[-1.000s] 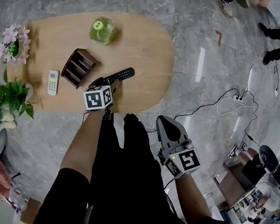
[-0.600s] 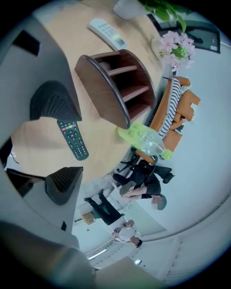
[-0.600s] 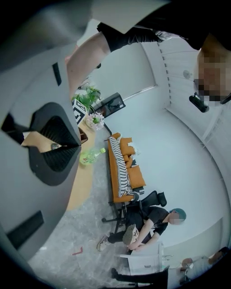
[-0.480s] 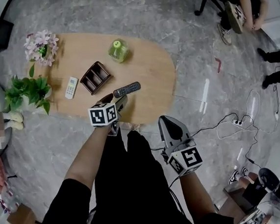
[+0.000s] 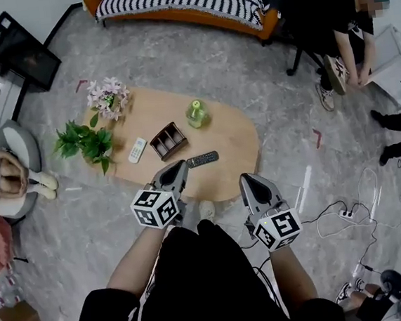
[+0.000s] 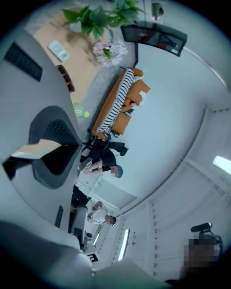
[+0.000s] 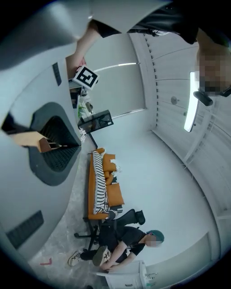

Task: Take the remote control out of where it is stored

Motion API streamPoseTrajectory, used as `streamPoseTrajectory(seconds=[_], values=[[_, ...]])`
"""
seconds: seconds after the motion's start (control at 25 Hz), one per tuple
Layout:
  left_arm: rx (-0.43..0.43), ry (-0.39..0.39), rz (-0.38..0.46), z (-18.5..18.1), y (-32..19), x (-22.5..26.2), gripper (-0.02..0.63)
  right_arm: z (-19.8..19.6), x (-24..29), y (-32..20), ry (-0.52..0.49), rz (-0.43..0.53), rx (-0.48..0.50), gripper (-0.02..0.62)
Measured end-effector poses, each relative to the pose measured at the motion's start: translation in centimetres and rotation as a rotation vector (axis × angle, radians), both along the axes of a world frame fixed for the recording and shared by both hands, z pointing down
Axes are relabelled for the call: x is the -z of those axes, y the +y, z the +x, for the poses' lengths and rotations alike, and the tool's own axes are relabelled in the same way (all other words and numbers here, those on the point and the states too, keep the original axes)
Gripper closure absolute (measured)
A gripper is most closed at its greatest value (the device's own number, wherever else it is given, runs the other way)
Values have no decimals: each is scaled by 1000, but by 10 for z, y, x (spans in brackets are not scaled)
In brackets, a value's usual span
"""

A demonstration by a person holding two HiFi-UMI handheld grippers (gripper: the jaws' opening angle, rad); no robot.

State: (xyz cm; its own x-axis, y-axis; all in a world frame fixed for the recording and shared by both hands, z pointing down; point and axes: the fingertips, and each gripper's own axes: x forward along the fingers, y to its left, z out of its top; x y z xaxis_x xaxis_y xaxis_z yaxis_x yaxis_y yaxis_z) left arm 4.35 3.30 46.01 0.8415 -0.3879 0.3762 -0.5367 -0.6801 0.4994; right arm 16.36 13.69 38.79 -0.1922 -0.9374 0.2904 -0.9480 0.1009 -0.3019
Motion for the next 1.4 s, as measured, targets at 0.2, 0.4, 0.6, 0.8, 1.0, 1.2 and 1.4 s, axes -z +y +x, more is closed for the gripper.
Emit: streamPoseTrajectory(seconds=[0.2, 0.4, 0.6, 0.8, 1.0, 1.2, 1.4], values=[[64, 27, 214, -62, 5, 77, 598, -22, 24, -6, -49, 48, -8, 588], [135, -81, 407, -132, 5, 131, 598, -79, 62, -21, -3, 121, 71, 588], [198, -49, 433, -193, 23, 157, 598, -126, 77, -3, 59, 132, 138, 588], [223, -32, 451, -222, 36, 173, 598, -136, 89, 8, 92, 145, 132, 588], [202, -22, 485, -227, 41, 184, 598, -148, 103, 6, 104, 187, 128, 588], [197, -3, 502, -226, 42, 191, 598, -162, 115, 4, 105, 218, 139, 588], [172, 15, 517, -221, 46, 195, 598, -166, 112, 2, 110, 218, 143, 588]])
